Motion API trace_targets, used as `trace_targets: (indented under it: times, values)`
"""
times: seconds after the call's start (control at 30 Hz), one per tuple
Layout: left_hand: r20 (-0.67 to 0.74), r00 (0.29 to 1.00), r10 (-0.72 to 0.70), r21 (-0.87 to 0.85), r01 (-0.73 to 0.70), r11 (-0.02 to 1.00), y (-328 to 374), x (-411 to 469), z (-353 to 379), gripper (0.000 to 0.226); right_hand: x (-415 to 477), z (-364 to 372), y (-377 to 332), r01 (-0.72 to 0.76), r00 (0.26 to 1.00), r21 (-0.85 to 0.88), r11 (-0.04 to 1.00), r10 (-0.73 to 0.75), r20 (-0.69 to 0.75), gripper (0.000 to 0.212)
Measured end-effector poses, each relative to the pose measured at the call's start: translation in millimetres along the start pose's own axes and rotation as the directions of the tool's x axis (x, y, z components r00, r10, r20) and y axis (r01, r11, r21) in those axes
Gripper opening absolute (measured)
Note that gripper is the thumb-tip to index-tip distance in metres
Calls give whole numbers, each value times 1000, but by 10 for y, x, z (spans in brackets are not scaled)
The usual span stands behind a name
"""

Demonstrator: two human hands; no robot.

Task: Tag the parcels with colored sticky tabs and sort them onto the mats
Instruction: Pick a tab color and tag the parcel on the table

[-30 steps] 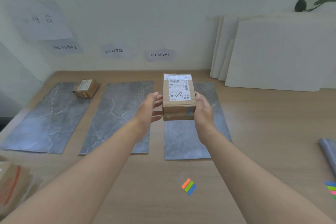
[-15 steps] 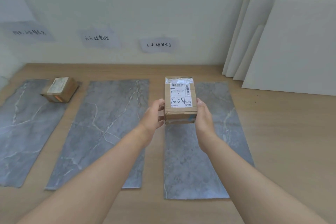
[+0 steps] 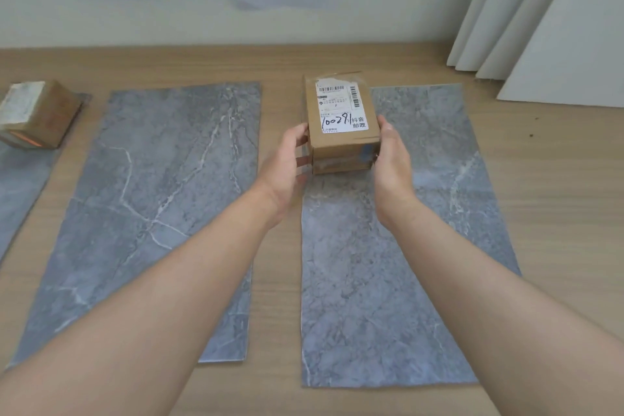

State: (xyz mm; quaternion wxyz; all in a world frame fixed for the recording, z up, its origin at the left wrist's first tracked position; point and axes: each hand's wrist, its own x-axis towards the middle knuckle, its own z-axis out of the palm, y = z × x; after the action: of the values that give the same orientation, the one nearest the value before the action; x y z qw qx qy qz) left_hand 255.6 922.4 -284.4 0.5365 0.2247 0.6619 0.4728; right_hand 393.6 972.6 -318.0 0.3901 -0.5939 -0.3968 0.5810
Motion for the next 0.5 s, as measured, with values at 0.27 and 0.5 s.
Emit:
trace_targets:
  times: [0.27, 0.5]
  values:
    - [-29, 999, 42, 31, -41, 999, 164, -353, -189, 49, -445, -118, -220, 19, 999, 53, 998, -16, -49, 48]
    - [-33, 994, 103, 20, -102, 995, 592, -1274, -293, 51, -1278, -245, -740, 47, 999, 77, 996, -45, -23, 47]
